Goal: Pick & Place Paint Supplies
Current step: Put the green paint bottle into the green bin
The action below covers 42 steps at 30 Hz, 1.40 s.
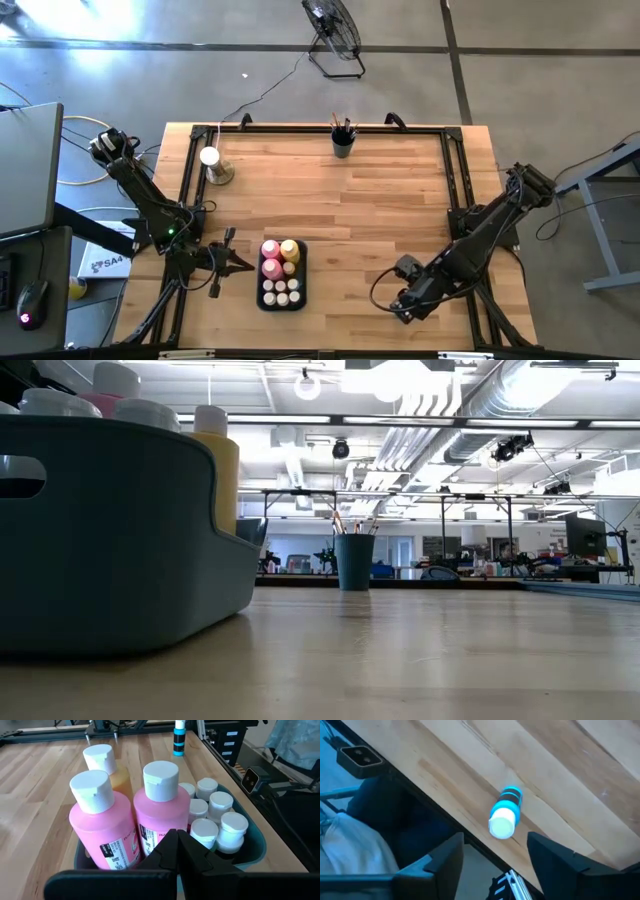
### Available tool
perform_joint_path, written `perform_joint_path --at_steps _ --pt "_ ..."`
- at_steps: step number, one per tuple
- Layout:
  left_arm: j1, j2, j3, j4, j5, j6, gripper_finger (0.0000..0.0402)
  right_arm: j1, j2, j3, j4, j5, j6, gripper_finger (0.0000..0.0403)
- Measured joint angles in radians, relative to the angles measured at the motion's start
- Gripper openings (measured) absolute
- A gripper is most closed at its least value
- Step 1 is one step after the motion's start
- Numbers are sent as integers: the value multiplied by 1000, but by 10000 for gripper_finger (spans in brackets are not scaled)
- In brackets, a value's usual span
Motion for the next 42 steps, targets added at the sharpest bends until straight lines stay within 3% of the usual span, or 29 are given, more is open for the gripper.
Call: perform_joint_path --at_steps 12,23,42 --pt "0 0 0 0 0 0 0 48 1 -29 15 79 29 208" --pt "0 0 0 0 0 -1 0 68 2 -152 178 79 77 206" --pt "0 0 0 0 0 -1 0 70 7 -240 289 70 78 206"
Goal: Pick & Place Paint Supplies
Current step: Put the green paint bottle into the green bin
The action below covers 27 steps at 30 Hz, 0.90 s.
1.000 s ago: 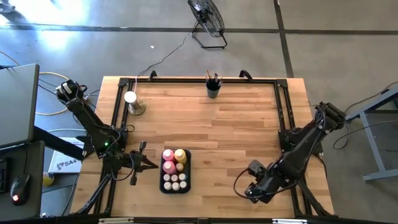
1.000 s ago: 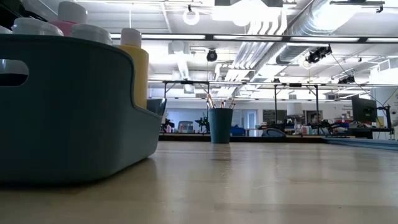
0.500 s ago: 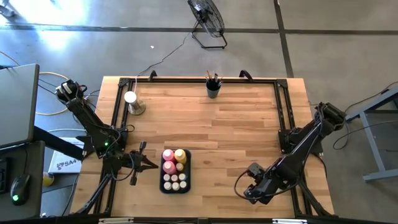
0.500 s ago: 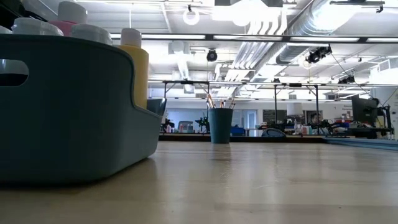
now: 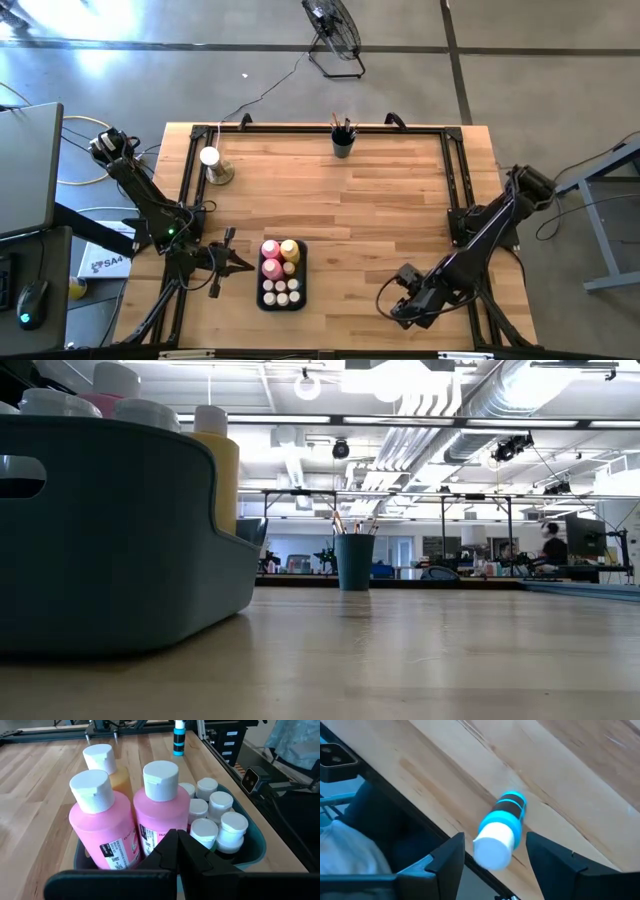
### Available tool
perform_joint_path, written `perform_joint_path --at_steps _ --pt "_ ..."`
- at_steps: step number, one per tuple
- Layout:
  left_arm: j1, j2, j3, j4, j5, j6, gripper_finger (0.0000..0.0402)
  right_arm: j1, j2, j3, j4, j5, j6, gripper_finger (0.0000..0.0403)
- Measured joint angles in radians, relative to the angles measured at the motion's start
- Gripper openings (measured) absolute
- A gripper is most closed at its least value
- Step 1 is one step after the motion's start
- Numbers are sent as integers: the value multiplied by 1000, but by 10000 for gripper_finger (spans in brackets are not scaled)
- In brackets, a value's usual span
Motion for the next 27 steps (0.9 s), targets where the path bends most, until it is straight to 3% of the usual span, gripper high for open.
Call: perform_joint_path --at_steps 10,27 --pt "0 0 0 0 -2 0 0 1 71 -1 33 -99 -8 206" --pt "0 0 0 0 -19 0 0 -3 73 -1 28 -40 -100 206"
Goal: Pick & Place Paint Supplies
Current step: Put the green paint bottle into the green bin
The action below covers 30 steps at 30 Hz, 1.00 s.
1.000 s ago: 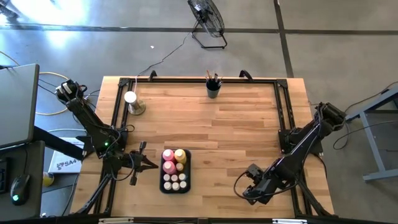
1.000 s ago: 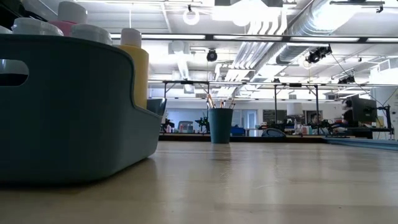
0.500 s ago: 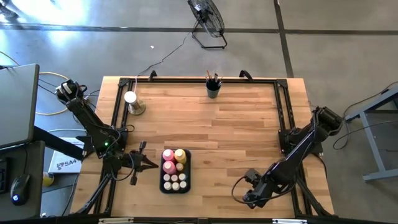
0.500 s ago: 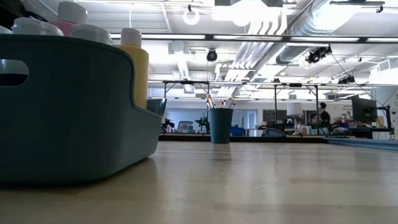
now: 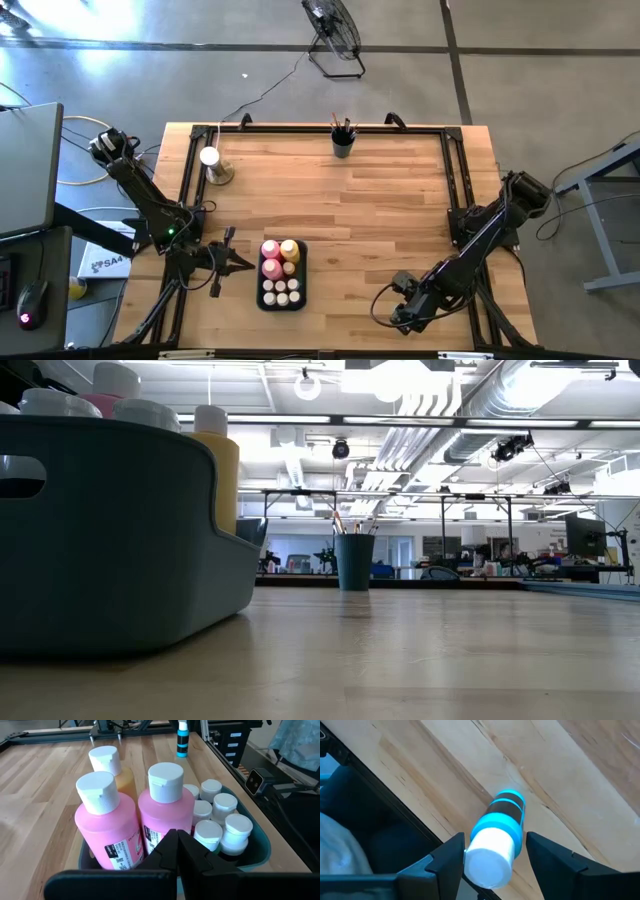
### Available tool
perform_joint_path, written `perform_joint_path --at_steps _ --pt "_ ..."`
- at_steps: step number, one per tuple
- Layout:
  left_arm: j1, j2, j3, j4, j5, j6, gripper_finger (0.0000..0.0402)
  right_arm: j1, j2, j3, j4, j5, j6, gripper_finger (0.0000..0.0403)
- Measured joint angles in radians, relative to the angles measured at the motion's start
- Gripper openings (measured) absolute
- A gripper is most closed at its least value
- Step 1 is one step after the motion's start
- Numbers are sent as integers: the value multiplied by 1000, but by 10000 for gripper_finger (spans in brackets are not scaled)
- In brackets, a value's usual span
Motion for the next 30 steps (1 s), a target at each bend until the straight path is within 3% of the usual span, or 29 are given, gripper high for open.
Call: perform_joint_path --at_steps 14,30 --pt "0 0 0 0 0 0 0 -31 0 0 -4 -91 -39 177" --pt "0 0 0 0 0 0 0 -31 -1 1 -3 -77 -52 152"
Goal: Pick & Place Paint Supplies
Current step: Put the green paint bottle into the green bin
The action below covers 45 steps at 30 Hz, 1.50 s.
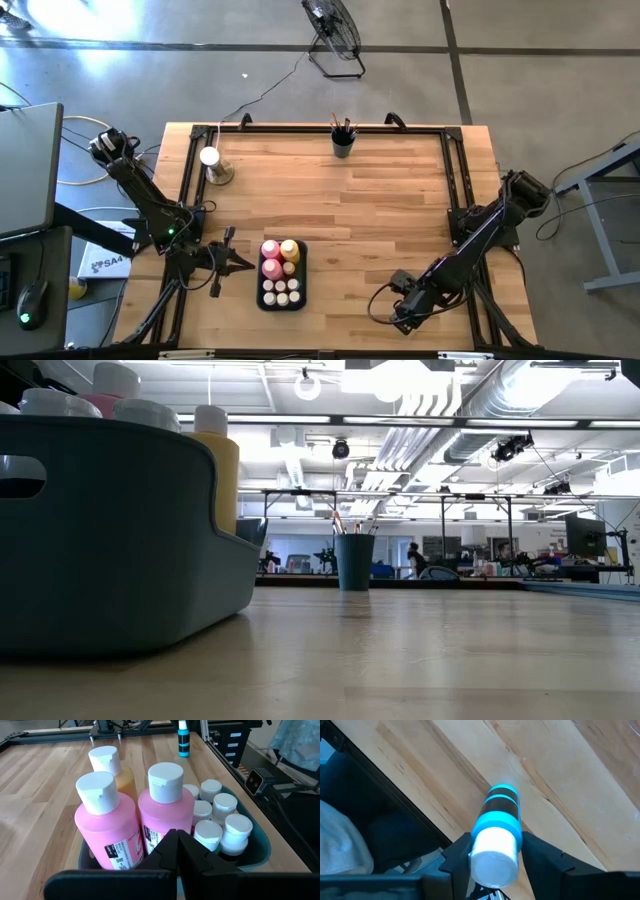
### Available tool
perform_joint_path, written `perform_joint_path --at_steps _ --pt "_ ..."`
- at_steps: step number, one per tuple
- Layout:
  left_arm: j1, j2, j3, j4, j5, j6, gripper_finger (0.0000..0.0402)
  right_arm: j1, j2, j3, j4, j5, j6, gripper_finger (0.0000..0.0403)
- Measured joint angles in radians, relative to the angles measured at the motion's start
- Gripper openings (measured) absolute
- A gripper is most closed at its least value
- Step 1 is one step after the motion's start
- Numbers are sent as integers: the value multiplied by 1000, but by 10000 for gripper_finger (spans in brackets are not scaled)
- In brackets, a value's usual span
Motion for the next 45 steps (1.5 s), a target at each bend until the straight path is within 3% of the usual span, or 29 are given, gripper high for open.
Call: perform_joint_path --at_steps 19,29,34,45 --pt "0 0 0 0 0 0 0 0 0 0 28 34 -37 146" --pt "0 0 0 0 0 0 0 -5 -47 0 82 142 -91 142" --pt "0 0 0 0 0 0 0 -43 -51 0 108 145 -130 141" --pt "0 0 0 0 0 0 0 -219 -52 0 204 72 -400 141"
